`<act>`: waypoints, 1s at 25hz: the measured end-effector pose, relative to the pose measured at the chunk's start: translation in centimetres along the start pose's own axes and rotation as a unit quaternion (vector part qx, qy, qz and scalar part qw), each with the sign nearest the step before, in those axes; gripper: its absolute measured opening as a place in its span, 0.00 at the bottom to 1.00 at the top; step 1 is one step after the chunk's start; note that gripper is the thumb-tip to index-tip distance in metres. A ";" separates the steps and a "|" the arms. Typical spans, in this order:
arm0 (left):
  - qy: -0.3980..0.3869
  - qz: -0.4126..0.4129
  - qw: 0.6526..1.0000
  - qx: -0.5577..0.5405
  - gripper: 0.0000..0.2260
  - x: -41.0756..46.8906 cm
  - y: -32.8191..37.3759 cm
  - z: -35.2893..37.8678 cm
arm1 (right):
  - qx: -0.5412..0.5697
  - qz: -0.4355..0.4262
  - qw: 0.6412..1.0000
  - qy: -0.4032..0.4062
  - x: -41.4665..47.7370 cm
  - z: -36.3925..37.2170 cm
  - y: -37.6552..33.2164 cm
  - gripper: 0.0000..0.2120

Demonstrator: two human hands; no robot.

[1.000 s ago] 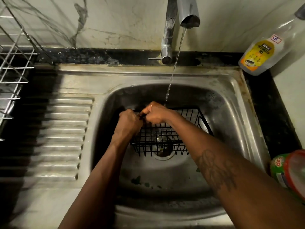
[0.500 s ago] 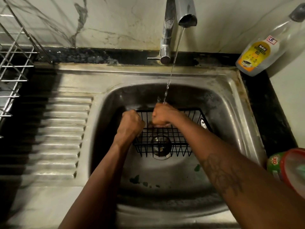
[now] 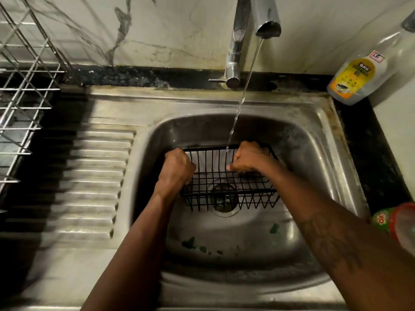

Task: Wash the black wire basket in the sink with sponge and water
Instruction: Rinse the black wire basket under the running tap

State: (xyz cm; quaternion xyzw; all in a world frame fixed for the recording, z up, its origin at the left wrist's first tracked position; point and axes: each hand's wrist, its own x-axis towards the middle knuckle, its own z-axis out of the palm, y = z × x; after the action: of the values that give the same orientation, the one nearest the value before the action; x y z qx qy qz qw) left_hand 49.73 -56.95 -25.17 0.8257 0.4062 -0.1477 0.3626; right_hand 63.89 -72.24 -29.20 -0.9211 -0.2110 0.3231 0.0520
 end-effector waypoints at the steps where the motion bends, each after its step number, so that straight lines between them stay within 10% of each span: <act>1: -0.008 0.009 1.000 -0.003 0.04 -0.3 0.5 0.5 | -0.007 -0.044 0.998 -0.032 -0.5 0.1 -1.6 0.11; 25: 0.083 0.074 0.994 0.011 0.08 1.3 -1.2 0.9 | 0.103 -0.098 0.988 -0.055 1.2 1.3 -3.6 0.05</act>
State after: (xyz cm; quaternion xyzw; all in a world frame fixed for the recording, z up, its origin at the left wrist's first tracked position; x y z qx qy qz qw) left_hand 49.62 -56.37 -27.07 0.8668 0.3709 -0.0561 0.3285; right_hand 62.62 -68.55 -30.08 -0.8664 -0.2686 0.3869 0.1658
